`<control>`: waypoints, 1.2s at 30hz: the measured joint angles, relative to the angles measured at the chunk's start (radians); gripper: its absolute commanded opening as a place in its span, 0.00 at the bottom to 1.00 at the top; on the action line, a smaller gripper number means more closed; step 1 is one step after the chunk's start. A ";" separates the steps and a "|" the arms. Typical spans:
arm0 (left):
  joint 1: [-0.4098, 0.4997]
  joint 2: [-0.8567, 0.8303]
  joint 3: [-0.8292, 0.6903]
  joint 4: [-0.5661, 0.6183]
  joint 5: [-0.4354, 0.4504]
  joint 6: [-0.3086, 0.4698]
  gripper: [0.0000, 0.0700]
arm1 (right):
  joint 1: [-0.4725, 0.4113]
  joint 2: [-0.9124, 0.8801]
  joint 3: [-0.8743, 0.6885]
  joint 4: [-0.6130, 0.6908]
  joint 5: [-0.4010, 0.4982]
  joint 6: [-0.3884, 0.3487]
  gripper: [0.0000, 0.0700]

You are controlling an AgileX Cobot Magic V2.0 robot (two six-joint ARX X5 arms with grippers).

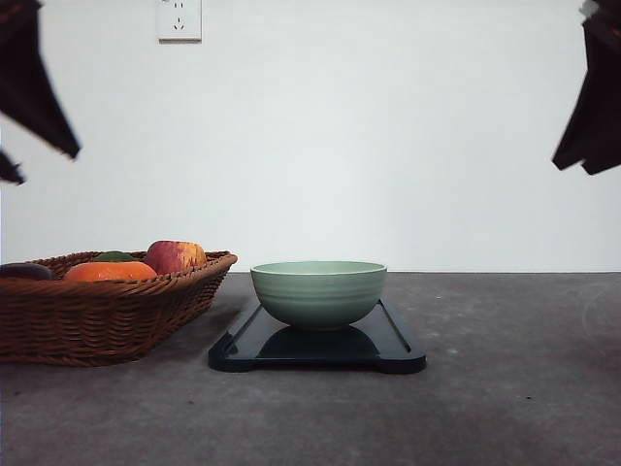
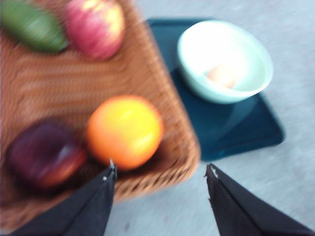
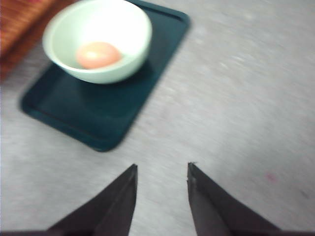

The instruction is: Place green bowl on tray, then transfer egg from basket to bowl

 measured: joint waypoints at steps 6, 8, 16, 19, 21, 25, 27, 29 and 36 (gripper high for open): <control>0.006 -0.005 -0.010 0.000 0.000 -0.013 0.50 | 0.000 0.000 0.000 0.006 -0.038 -0.004 0.29; 0.006 -0.005 -0.010 -0.002 0.000 -0.023 0.50 | 0.000 0.000 0.000 0.006 -0.040 -0.004 0.28; 0.006 -0.005 -0.010 -0.012 0.002 -0.035 0.00 | 0.000 0.000 0.000 0.006 -0.042 -0.004 0.02; 0.006 -0.005 -0.009 -0.005 0.002 -0.035 0.00 | 0.000 0.000 0.000 0.005 -0.050 -0.004 0.02; 0.006 -0.005 -0.010 -0.007 0.002 -0.035 0.00 | 0.000 0.000 0.000 0.004 -0.062 -0.004 0.02; 0.006 -0.005 -0.010 -0.006 0.002 -0.035 0.00 | 0.000 0.000 0.000 0.008 -0.065 -0.004 0.02; 0.006 -0.005 -0.010 -0.006 0.002 -0.035 0.00 | 0.000 0.000 0.000 0.008 -0.065 -0.004 0.02; 0.006 -0.005 -0.009 -0.006 0.002 -0.035 0.00 | 0.000 0.000 0.000 0.008 -0.065 -0.004 0.02; 0.006 -0.011 -0.009 -0.007 0.002 -0.035 0.00 | 0.000 0.000 0.000 0.009 -0.065 -0.004 0.02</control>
